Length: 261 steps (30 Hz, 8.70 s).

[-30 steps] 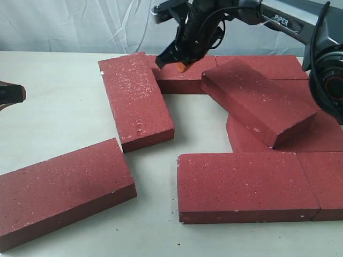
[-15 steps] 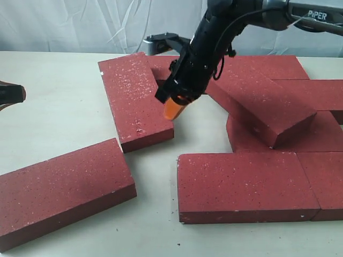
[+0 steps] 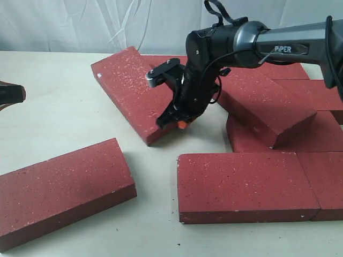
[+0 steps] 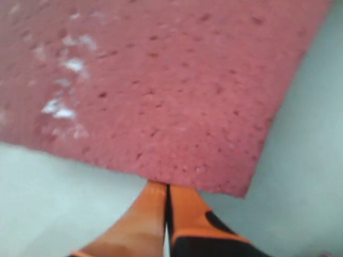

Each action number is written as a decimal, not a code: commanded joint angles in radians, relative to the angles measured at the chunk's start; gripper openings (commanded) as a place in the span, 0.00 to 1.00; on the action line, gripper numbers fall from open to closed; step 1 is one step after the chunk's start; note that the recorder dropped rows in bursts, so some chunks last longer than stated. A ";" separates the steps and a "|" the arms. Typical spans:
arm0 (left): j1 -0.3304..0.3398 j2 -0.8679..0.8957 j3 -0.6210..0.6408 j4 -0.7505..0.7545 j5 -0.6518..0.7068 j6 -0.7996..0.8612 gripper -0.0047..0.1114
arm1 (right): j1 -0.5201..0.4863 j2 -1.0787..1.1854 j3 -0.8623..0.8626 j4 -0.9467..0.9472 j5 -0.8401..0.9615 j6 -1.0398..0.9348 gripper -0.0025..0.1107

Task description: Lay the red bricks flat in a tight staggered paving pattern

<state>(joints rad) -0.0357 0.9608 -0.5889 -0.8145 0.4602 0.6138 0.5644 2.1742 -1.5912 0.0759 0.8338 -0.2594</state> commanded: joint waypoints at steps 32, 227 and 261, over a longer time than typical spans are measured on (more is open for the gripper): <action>0.002 -0.007 0.007 -0.025 -0.013 0.000 0.04 | -0.003 0.194 -0.556 -0.176 -0.121 0.396 0.01; -0.176 1.180 -0.932 0.317 0.204 -0.211 0.04 | -0.056 -0.068 0.029 0.003 -0.083 -0.181 0.01; -0.222 1.232 -0.932 0.200 0.140 -0.188 0.04 | -0.053 -0.010 0.029 0.134 -0.193 -0.207 0.01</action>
<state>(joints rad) -0.2321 2.1964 -1.5162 -0.5862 0.6250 0.4119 0.5133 2.1628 -1.5564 0.2178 0.7000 -0.4688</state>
